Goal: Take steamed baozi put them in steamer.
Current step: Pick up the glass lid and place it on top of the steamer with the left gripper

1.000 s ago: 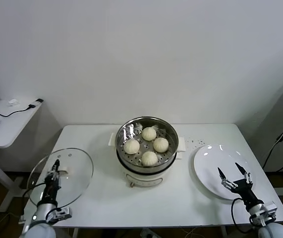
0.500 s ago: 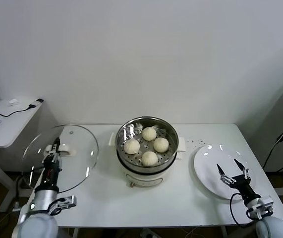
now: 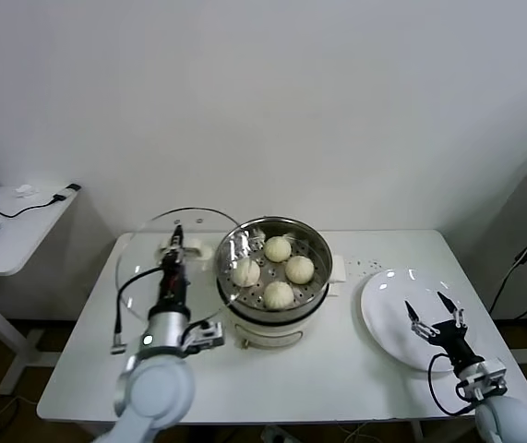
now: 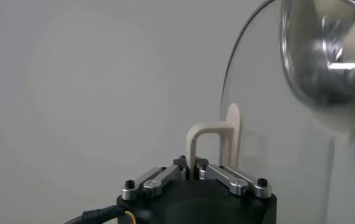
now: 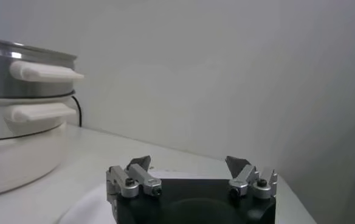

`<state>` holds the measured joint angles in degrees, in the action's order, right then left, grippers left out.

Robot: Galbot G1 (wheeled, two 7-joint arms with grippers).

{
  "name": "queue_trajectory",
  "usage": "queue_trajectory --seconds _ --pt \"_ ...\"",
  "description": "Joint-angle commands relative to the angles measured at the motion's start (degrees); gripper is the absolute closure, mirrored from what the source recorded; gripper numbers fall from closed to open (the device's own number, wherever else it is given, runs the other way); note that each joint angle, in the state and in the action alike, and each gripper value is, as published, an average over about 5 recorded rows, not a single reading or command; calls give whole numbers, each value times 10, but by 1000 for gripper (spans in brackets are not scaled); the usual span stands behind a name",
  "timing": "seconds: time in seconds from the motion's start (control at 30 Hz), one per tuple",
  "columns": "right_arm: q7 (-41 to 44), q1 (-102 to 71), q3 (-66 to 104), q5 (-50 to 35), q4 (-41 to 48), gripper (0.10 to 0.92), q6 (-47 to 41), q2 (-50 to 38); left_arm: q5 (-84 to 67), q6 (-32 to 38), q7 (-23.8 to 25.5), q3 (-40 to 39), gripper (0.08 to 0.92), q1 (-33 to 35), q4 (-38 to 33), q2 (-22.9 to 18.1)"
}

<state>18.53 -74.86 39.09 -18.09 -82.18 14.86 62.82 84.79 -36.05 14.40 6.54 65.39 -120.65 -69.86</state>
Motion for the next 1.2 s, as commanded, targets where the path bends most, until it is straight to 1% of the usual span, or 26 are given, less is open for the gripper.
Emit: queue_trajectory --seconds 0.03,0.2,0.47,0.8,1.2 --pt "0 4 6 4 9 203 3 0 75 -71 64 -150 849 -120 90 -115" --pt "1 4 8 5 9 203 5 2 81 -70 52 -162 849 -137 144 -153" --pt "5 2 15 5 9 203 8 2 84 -66 33 -172 849 -157 218 -183" --pt "12 -3 21 12 15 203 15 3 81 -61 27 -168 849 -176 268 -187" --pt "15 -1 23 15 21 203 18 6 67 -61 22 -169 849 -178 290 -188"
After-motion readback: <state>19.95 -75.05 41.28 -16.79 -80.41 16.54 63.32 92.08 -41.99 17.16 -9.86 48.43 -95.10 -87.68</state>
